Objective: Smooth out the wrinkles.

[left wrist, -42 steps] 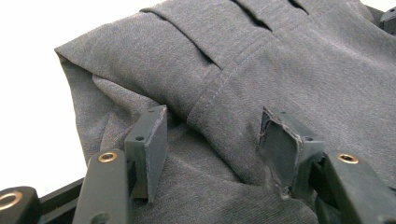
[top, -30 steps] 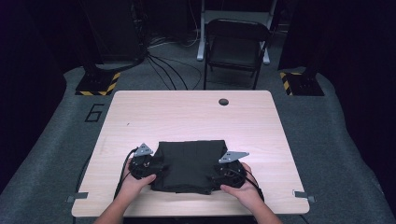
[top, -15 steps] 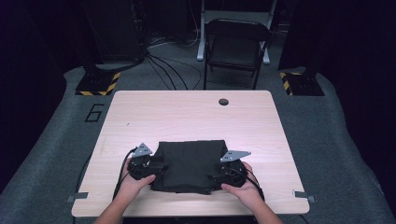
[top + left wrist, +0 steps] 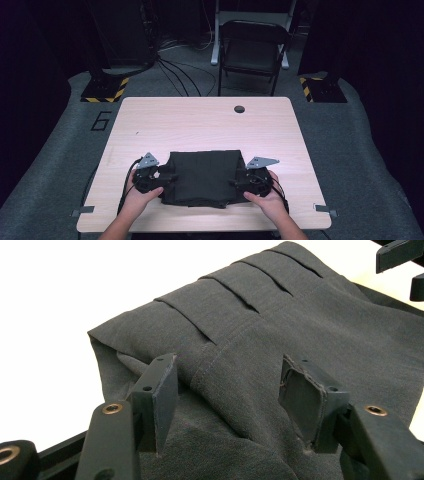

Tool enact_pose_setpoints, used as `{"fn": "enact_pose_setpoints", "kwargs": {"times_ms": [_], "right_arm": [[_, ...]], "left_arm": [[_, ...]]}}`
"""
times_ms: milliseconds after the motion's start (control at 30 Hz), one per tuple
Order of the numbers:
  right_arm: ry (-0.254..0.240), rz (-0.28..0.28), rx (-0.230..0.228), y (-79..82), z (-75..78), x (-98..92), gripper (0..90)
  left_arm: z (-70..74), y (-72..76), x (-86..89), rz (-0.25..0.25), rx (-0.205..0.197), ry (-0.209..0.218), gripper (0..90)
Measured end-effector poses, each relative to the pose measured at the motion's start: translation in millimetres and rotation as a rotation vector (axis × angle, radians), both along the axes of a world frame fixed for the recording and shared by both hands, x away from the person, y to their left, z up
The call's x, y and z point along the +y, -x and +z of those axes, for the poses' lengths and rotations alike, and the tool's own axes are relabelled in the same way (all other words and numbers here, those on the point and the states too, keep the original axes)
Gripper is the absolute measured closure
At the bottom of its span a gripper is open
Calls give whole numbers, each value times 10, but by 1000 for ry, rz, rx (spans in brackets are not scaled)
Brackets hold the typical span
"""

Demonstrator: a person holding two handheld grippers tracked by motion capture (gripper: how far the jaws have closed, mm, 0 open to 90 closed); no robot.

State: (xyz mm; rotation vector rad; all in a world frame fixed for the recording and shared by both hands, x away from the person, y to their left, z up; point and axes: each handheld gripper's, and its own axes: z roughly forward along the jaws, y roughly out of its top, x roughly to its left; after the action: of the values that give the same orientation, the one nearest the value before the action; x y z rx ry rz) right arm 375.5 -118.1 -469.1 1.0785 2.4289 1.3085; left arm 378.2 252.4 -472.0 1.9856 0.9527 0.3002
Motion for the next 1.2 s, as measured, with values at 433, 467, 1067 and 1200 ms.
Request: {"fn": "enact_pose_setpoints", "kwargs": {"times_ms": [433, 467, 1067, 1200], "right_arm": [[10, -83, -19, -8, 84, -176, 399], [11, -83, -20, -5, 85, -180, 399], [59, -119, -42, 228, 134, -323, 395], [61, -135, -36, 266, 131, -373, 393]], "left_arm": [[136, 72, -46, -7, -24, 11, 403], [157, 77, -39, -12, -24, 6, 403], [193, 194, 194, 5, -29, -10, 397], [156, 236, 259, 20, -26, -4, 395]]}}
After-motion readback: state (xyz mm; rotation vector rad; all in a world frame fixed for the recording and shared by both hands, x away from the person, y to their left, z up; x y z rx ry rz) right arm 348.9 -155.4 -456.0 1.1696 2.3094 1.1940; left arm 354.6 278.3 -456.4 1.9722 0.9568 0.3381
